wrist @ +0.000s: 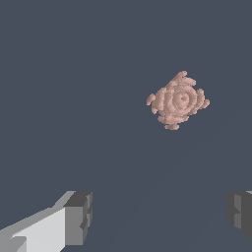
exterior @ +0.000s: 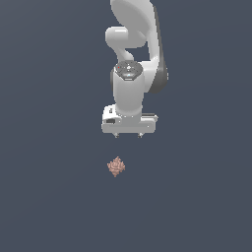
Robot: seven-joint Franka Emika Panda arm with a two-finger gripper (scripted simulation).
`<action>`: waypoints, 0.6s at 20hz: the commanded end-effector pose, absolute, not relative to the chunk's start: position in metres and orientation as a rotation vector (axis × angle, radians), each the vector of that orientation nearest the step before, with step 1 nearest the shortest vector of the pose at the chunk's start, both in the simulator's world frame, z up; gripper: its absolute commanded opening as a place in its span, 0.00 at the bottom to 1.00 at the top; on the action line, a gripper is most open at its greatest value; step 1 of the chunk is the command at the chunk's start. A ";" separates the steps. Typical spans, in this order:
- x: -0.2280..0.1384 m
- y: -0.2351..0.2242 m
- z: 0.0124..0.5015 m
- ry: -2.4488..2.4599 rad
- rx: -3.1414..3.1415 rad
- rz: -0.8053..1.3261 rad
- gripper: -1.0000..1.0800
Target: Pick up the object and move it to a goal position.
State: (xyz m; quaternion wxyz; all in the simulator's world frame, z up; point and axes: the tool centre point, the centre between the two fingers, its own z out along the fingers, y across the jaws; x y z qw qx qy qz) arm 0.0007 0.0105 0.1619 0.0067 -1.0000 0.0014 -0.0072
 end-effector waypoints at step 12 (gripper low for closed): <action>0.005 0.011 0.171 0.049 -3.132 -0.059 0.96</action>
